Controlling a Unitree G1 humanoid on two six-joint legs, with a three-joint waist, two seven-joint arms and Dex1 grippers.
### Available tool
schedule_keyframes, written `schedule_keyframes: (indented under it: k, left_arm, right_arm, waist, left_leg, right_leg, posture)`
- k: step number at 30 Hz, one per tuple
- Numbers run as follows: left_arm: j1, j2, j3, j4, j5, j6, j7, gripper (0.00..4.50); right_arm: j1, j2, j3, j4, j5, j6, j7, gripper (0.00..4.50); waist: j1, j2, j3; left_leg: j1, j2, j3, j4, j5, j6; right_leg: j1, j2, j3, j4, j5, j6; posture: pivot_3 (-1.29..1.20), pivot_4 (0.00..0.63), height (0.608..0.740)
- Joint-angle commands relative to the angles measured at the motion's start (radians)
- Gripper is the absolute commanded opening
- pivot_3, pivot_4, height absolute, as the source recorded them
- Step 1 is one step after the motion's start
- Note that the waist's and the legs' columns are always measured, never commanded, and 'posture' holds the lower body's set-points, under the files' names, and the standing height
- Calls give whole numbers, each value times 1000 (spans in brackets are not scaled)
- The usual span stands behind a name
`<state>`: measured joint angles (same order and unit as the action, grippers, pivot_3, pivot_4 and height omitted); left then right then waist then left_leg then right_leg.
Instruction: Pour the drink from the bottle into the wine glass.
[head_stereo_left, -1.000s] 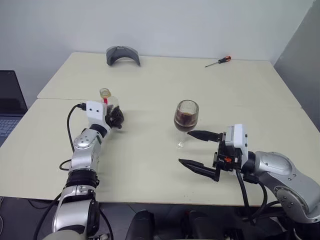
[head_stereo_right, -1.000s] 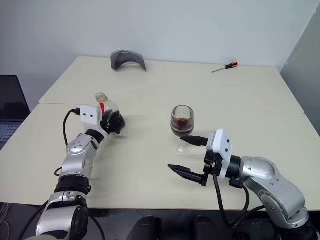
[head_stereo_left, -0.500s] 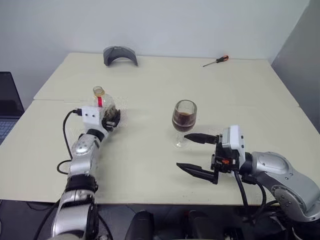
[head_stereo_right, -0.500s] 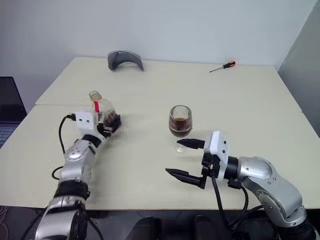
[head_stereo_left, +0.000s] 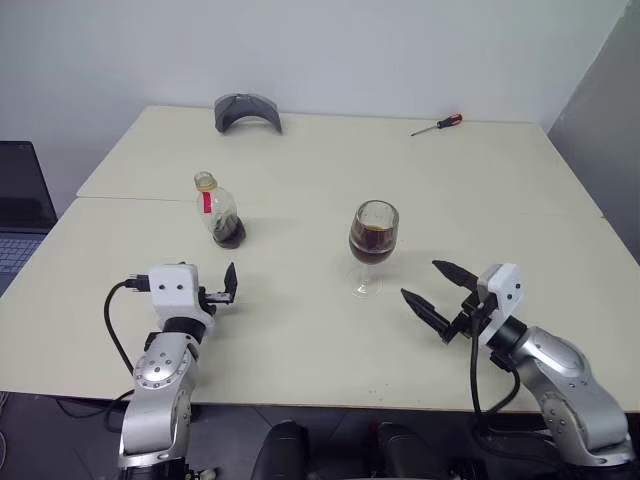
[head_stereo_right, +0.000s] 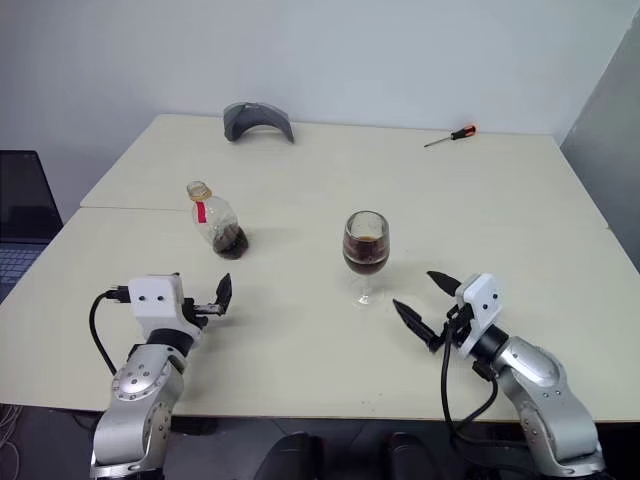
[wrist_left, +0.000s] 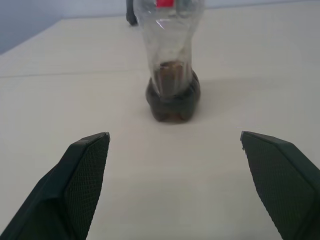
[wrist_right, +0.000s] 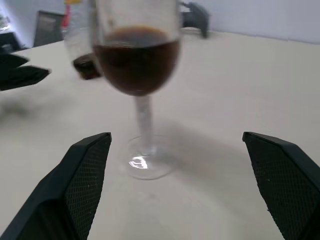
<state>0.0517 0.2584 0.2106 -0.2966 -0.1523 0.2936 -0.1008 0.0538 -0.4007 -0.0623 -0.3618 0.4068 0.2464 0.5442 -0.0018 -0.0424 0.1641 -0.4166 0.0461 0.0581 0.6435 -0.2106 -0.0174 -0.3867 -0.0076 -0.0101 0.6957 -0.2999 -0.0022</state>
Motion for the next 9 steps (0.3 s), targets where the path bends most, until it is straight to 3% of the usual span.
schedule_keyframes:
  k: [1, 9]
  left_arm:
    - [6, -9, 27, -35, -39, 23, -11, 4486]
    - [7, -1, 44, -6, -43, -18, -30, 4486]
  right_arm:
    - [-40, 13, -90, 78, -4, -78, -27, 4500]
    - [-124, -5, -131, 218, -30, -134, -14, 4500]
  waist:
    - [0, 0, 0]
    - [0, 0, 0]
  left_leg:
    - [0, 0, 0, 0, 0, 0]
    - [0, 0, 0, 0, 0, 0]
  right_leg:
    - [0, 0, 0, 0, 0, 0]
    - [0, 0, 0, 0, 0, 0]
  posture:
    - [0, 150, 740]
    - [0, 150, 740]
